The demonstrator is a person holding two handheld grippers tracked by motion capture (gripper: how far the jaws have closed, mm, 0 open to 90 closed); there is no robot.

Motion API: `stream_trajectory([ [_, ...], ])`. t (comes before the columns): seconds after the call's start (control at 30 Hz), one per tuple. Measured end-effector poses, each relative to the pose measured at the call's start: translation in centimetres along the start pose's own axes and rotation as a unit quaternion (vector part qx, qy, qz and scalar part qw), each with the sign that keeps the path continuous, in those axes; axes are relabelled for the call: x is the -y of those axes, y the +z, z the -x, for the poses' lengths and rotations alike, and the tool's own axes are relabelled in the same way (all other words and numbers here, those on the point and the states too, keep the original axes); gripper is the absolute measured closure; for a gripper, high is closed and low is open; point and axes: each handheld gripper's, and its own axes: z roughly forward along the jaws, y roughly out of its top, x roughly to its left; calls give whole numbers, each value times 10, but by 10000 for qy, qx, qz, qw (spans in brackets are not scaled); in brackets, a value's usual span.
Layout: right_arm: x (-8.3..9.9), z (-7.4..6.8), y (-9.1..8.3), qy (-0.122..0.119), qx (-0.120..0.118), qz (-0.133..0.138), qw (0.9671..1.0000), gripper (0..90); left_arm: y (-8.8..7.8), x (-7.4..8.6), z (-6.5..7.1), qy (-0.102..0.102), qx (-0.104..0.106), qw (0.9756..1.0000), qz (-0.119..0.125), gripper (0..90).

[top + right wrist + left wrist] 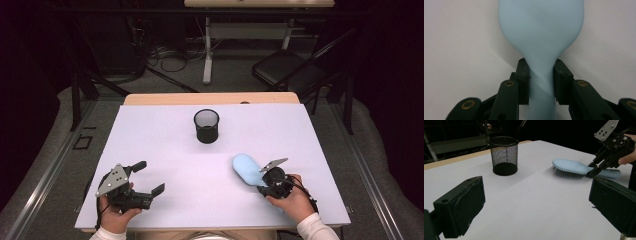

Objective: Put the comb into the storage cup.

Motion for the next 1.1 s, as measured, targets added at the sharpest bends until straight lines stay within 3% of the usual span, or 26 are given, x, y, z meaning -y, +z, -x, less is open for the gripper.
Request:
stream_trajectory([
  [1.1, -17, 2, -8, 87, -44, 443, 9990, 697, 0, 0, 0, -16, -37, 10000, -16, 4],
])
